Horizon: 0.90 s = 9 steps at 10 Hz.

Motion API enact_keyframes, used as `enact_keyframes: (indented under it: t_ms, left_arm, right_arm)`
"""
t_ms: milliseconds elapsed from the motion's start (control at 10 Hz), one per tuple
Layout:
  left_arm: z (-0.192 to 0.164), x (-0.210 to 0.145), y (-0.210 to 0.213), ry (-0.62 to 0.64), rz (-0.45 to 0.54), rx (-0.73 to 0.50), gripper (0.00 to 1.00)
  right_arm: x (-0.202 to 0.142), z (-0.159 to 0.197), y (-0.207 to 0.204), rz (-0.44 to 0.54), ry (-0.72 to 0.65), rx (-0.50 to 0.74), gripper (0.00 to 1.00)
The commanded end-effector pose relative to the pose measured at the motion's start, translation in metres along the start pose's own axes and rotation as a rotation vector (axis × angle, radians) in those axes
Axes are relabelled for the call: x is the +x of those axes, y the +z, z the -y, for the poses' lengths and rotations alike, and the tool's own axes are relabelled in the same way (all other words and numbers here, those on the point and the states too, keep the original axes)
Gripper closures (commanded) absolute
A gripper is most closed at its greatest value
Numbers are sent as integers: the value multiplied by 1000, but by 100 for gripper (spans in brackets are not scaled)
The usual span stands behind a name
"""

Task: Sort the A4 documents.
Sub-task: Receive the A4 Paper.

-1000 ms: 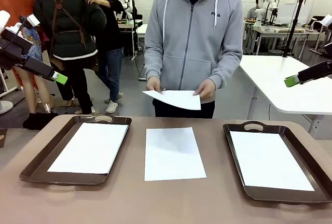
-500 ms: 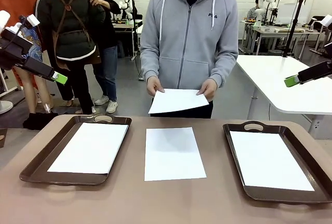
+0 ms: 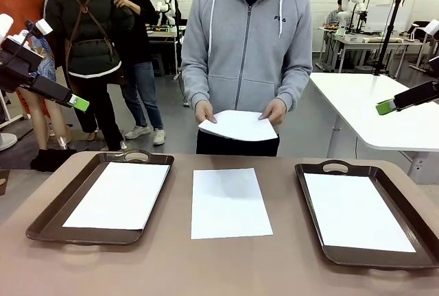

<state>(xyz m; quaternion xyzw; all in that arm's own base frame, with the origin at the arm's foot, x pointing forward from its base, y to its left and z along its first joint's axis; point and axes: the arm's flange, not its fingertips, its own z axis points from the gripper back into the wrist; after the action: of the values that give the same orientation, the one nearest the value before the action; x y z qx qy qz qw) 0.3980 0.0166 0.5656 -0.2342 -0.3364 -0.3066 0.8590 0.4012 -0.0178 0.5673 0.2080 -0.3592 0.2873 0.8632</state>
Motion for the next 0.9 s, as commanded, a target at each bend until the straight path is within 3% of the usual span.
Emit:
enact_keyframes:
  t_ms: [0, 800]
  left_arm:
    - [1, 0, 0, -2, -3, 4, 0]
    - [1, 0, 0, -2, -3, 4, 0]
  right_arm:
    - [1, 1, 0, 2, 12, -6, 0]
    - [1, 1, 0, 2, 12, -6, 0]
